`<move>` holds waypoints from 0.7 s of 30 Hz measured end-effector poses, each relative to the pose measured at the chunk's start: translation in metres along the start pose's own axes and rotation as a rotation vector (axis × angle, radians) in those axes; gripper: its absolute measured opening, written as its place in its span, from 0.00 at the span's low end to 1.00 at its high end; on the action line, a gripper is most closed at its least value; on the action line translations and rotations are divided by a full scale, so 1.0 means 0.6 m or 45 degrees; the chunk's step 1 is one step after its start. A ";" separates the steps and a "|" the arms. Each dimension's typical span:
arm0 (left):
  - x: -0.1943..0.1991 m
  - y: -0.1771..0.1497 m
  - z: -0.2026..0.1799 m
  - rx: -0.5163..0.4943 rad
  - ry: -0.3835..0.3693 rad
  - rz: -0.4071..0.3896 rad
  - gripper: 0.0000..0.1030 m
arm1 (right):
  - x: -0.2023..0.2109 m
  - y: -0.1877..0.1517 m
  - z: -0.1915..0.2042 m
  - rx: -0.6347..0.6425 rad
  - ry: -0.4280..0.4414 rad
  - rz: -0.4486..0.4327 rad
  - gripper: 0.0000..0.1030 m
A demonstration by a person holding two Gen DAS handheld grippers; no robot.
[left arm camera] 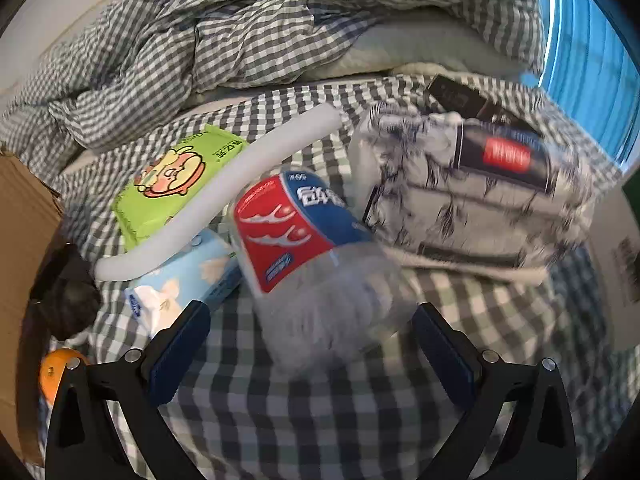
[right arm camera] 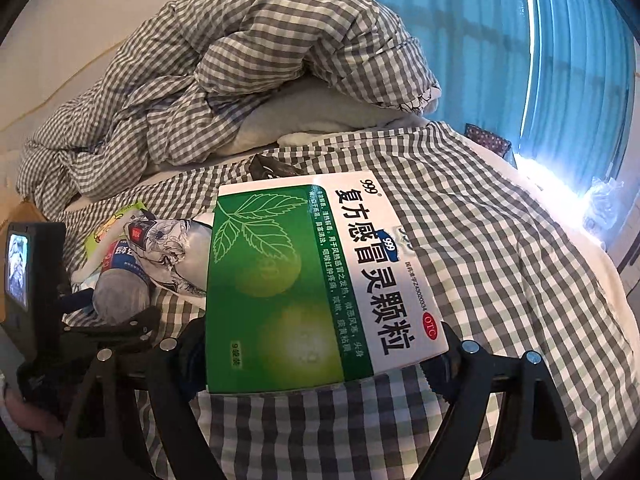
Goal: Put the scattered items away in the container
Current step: 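Grasp the green medicine box with the right gripper while the left grasps the swab tub, then carry the medicine box and swab tub to the cardboard box and release both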
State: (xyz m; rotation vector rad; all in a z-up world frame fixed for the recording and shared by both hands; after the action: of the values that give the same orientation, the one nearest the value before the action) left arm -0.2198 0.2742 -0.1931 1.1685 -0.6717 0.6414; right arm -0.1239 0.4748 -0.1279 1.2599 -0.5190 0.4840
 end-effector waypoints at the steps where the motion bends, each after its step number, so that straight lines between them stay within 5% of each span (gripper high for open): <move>1: -0.001 0.002 0.002 0.017 -0.002 0.005 1.00 | 0.000 0.000 0.000 0.001 -0.002 0.000 0.81; 6: 0.001 -0.001 0.005 0.066 -0.095 0.050 0.68 | 0.007 0.002 0.003 0.005 -0.013 -0.013 0.81; 12: 0.036 -0.013 0.019 0.046 -0.115 0.039 0.65 | 0.026 0.004 0.019 0.016 -0.005 -0.033 0.81; 21: 0.159 -0.010 0.110 0.075 -0.105 -0.113 0.63 | 0.088 0.010 0.108 0.072 0.055 -0.091 0.81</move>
State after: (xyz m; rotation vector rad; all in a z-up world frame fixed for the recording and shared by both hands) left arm -0.1632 0.2194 -0.1081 1.2783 -0.6705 0.5436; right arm -0.0922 0.4162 -0.0764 1.3148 -0.4252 0.4674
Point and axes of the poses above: each gripper's, at about its wrist camera, not at the fingertips, and x roughly against the way its jaws point, z to its left, y to its top, the point moved 9 cm from there along -x, roughly the way its jaws point, and after that the axes turned 13 degrees about y, right-handed, at the moved point
